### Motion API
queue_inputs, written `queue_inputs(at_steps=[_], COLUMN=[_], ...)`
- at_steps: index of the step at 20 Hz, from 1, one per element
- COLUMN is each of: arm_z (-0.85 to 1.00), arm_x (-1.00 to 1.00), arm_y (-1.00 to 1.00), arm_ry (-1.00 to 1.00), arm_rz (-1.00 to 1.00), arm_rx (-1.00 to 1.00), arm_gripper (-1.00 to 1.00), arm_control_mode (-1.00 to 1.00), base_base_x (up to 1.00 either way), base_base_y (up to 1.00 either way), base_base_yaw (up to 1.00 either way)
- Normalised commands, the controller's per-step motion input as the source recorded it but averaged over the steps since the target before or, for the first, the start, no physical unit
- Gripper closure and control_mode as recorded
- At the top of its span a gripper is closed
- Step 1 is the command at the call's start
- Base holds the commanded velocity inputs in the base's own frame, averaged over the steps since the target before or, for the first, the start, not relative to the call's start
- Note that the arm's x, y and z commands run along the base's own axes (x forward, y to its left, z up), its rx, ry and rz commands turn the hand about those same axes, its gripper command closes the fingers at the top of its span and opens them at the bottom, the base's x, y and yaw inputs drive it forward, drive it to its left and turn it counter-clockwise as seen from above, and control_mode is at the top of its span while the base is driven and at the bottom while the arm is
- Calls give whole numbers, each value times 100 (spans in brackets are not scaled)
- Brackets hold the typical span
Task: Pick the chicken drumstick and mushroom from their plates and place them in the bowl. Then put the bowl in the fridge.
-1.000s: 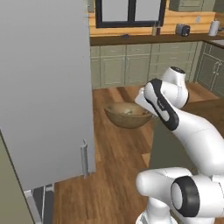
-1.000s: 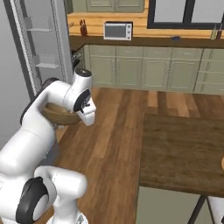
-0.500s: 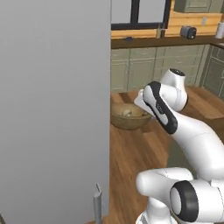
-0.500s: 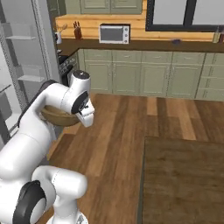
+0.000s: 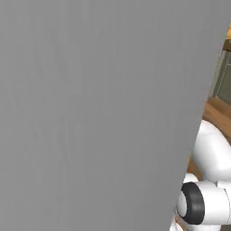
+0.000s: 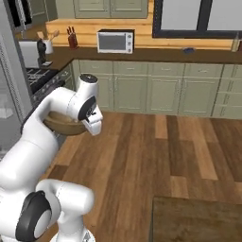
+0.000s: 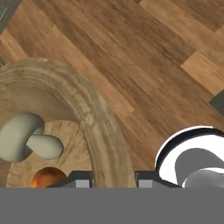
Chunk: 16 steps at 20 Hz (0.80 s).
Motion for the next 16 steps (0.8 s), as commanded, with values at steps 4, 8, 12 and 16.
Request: queue_inputs(at_steps=[4,8,12,16], arm_z=[0,0,0,0], arm_x=[0,0,0,0], arm_y=[0,0,0,0], arm_ry=[0,0,0,0], arm_rz=[0,0,0,0], arm_rx=[0,0,0,0], arm_gripper=[100,100,100,100], arm_control_mode=[100,100,100,100], base_base_x=[33,-8,-20,-43], base_base_y=[0,0,0,0], base_base_yaw=[3,17,23,36])
